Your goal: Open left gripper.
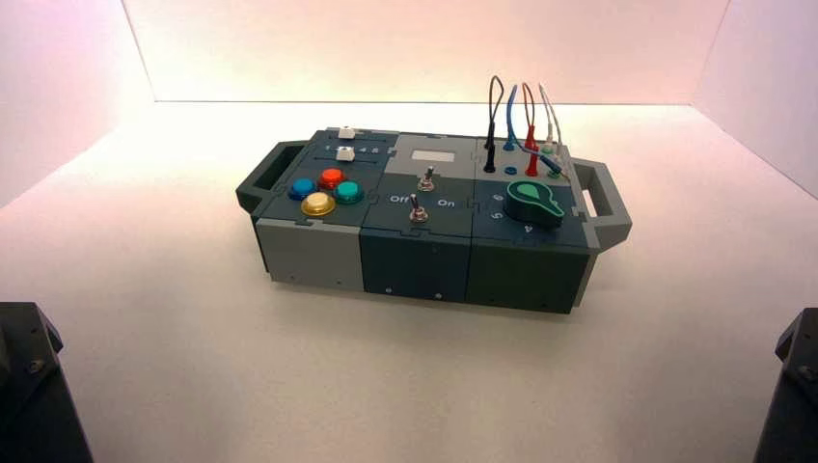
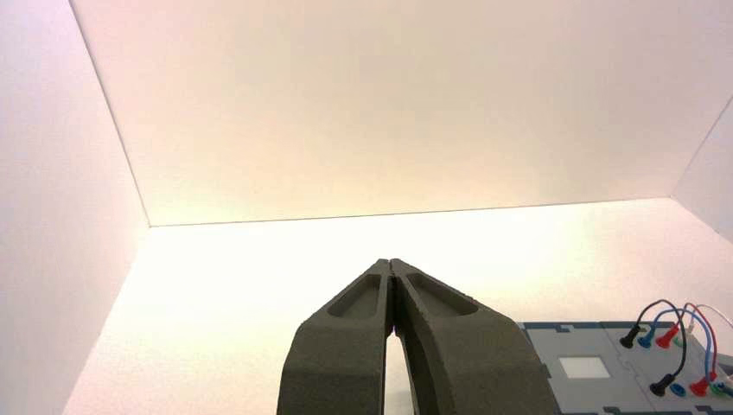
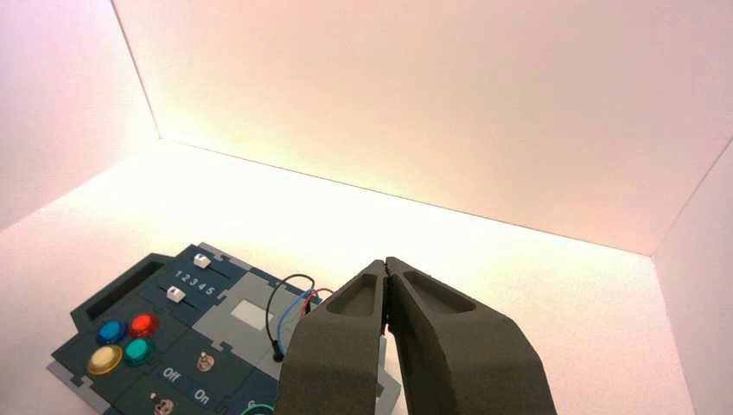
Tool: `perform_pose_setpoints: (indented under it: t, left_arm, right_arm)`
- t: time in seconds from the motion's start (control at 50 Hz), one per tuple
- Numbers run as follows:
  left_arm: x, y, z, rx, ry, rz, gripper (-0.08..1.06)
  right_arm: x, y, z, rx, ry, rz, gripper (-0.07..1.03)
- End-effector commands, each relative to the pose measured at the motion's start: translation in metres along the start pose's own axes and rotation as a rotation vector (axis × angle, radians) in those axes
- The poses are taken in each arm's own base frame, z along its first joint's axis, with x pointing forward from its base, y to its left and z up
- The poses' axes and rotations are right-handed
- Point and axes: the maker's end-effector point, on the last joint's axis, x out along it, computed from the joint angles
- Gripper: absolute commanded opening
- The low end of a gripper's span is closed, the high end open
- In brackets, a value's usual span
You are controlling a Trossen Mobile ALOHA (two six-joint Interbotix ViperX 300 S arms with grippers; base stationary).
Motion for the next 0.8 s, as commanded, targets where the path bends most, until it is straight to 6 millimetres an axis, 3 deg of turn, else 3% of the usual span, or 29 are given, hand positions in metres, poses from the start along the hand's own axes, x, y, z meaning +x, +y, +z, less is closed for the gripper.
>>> perform_pose_setpoints:
  t: [0.02, 0.58, 0.64, 0.7, 0.72, 0.74, 0.78, 0.8]
  left_arm:
    - [0.001, 0.0011, 0.009, 0.007, -0.018, 0.006, -0.03]
    - [0.0065, 0.0015, 0.0125, 0.021, -0.012, 0.008, -0.02]
    - [0.0068, 0.0017, 0.0144, 0.023, -0.023, 0.009, 0.12]
    - [0.0069, 0.0021, 0.0159, 0.026, -0.037, 0.012, 0.46]
    - [0.007, 0.0022, 0.0155, 0.026, -0.037, 0.012, 0.53]
    - [0.0072, 0.0022, 0.0148, 0.026, -0.035, 0.012, 0.73]
    - [0.0074, 0.0022, 0.0147, 0.026, -0.035, 0.012, 0.93]
    - [0.0074, 0.0022, 0.0147, 0.026, -0.035, 0.012, 0.93]
  right_arm:
    - [0.0013, -0.001, 0.0065, 0.007, -0.011, -0.005, -0.03]
    - [0.0046, -0.0009, 0.0048, 0.007, 0.002, -0.004, -0.03]
    - [0.0057, -0.0009, 0.0035, 0.007, 0.009, -0.004, -0.03]
    - [0.0063, -0.0008, 0.0031, 0.007, 0.012, -0.004, -0.03]
    - [0.0066, -0.0008, 0.0028, 0.007, 0.014, -0.004, -0.03]
    - [0.0072, -0.0008, 0.0024, 0.007, 0.017, -0.004, -0.03]
    - [0.0075, -0.0008, 0.0024, 0.007, 0.017, -0.004, -0.03]
    - [0.0075, -0.0008, 0.0024, 0.007, 0.017, -0.004, -0.03]
